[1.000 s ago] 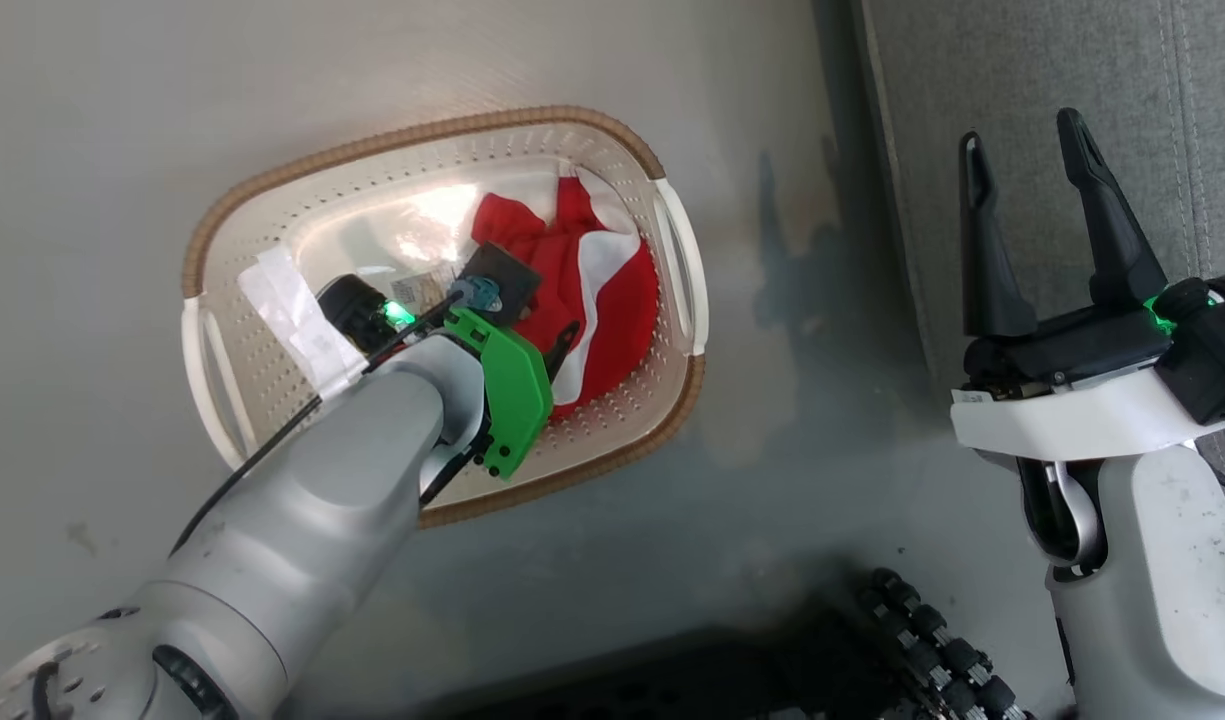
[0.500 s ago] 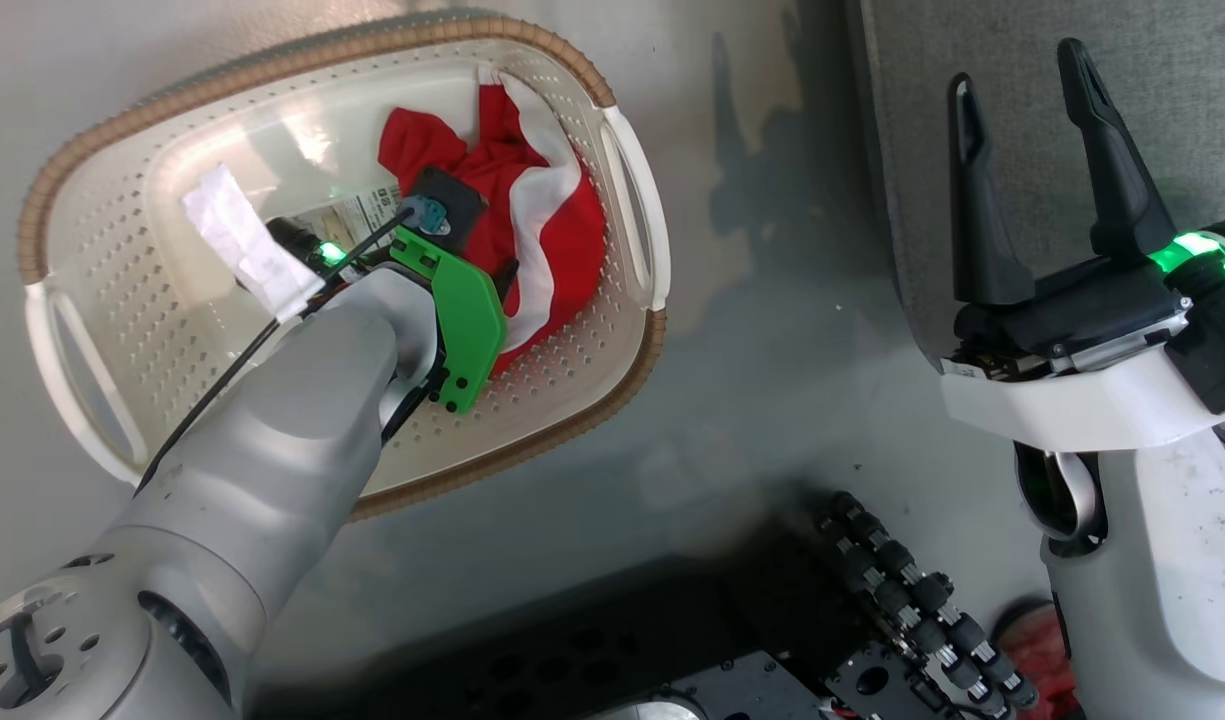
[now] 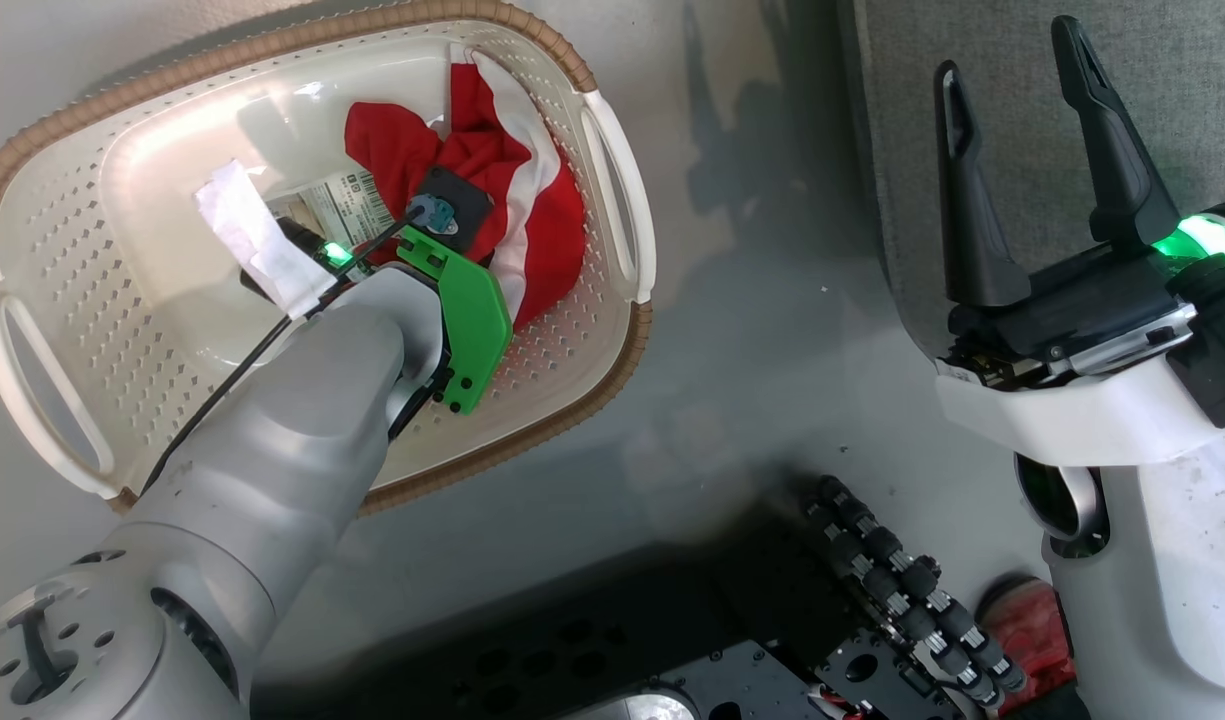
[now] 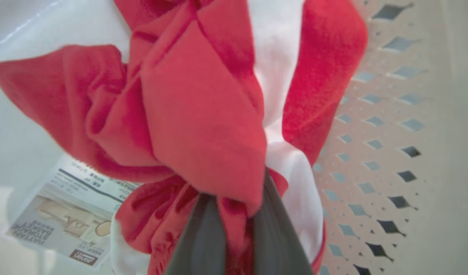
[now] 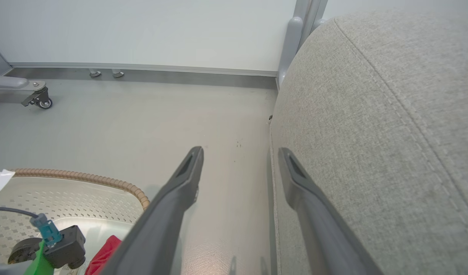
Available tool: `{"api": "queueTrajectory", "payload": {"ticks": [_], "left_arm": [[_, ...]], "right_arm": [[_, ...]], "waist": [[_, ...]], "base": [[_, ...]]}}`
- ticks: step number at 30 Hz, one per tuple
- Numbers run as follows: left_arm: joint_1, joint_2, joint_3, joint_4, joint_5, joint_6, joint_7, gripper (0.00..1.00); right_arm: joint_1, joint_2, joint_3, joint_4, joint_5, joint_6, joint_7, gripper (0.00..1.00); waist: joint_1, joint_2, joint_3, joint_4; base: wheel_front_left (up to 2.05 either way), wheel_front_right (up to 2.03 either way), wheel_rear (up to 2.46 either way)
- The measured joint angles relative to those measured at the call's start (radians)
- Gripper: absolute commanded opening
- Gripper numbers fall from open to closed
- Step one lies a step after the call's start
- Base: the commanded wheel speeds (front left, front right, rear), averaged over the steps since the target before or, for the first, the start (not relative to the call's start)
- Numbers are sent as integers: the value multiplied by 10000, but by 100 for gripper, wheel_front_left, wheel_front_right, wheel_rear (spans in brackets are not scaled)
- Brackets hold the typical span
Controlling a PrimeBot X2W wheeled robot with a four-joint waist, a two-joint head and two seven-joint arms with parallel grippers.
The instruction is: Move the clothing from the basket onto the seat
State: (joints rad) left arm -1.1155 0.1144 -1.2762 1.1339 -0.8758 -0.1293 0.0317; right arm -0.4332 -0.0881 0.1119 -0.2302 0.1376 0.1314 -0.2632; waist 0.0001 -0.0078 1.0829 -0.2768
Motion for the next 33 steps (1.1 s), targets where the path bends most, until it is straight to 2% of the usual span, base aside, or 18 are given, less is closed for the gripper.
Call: {"api": "queueTrajectory", "payload": {"ticks": [10,20,25,29,33], "left_arm": [[358,-100,-35,-190,-40,0,-951,0],[1740,-291,-38,-389,-589,0,-2495,0],[2385,-318,69,-589,-744,0,-2890,0],[2806,-253,851,-1225,-575,36,-2907,0],[3619,71,2033,-2403,198,347,-2941,0]], "right_arm": [[-53,-100,136,261,-207,0,0,100],[534,-230,487,848,-234,0,0,100],[1116,-234,662,1218,-203,0,0,100],[1665,-221,755,1536,-132,0,0,100],[2205,-198,840,1778,-46,0,0,100]], "waist": [[-1,0,-770,185],[-1,0,-2622,621],[-1,0,-3722,857],[-1,0,-4712,1037],[-1,0,-5749,1194]], "base": [[0,0,0],[0,0,0],[0,0,0],[0,0,0],[0,0,0]]}}
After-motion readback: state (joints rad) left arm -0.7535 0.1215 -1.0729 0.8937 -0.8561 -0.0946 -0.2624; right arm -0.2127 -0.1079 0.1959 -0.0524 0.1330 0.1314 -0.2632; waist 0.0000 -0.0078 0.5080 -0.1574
